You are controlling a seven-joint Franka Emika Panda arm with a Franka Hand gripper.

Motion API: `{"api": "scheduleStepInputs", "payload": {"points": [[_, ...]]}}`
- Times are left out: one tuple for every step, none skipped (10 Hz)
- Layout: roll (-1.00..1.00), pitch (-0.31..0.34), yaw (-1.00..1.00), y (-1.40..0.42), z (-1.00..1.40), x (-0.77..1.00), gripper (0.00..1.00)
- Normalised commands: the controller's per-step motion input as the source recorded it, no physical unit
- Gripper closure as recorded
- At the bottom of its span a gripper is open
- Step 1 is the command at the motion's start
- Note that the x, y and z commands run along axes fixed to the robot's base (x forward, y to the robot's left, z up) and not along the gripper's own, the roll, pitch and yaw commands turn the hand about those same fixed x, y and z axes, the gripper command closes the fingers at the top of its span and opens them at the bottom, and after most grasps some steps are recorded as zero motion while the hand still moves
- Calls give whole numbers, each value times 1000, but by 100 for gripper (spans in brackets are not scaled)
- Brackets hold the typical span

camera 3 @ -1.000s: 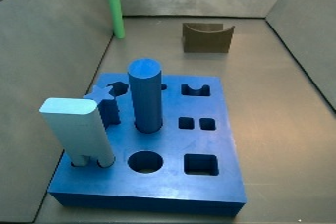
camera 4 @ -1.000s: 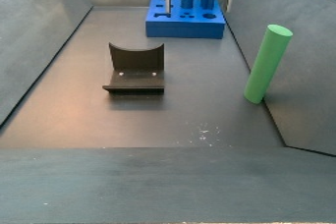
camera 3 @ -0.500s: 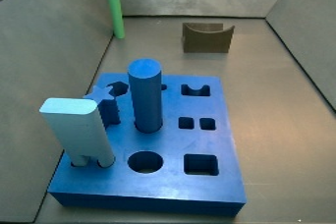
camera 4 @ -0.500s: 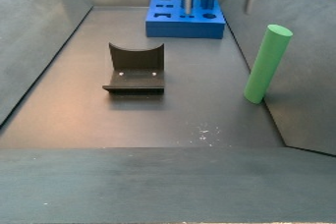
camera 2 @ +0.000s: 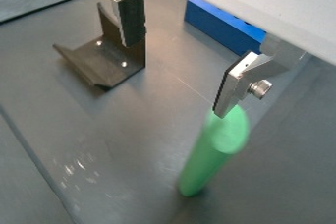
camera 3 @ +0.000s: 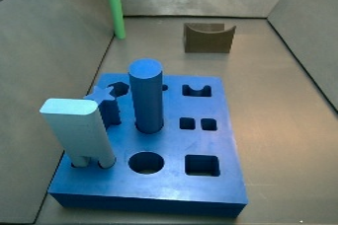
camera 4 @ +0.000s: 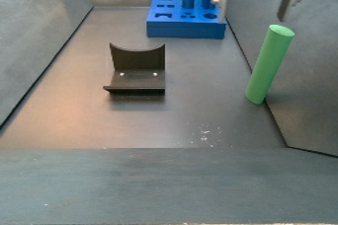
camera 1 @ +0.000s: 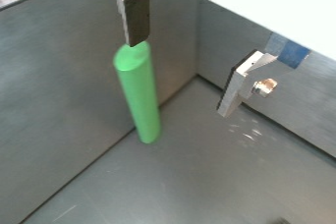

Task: Pick up the oval object. Move up. Move to above the board. Insert the oval object.
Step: Pick up the oval object.

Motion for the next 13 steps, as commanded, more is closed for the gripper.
{"api": "scheduleStepInputs", "payload": {"points": [[94,-86,849,-89,-131,-371,0],[87,-94,811,-83,-126,-406,0],[94,-100,723,-23,-191,-469,0],[74,-254,609,-17,-454,-386,0],[73,-309,506,0,-580,-429,0],[51,-291,497,0,-611,-354,0],[77,-280,437,-49,-640,-320,0],[76,-260,311,0,-483,-331,0],[10,4,-9,-20,0,0,0],[4,0,0,0,0,0,0],[0,0,0,0,0,0,100],[0,0,0,0,0,0,100],[0,0,0,0,0,0,100]]}}
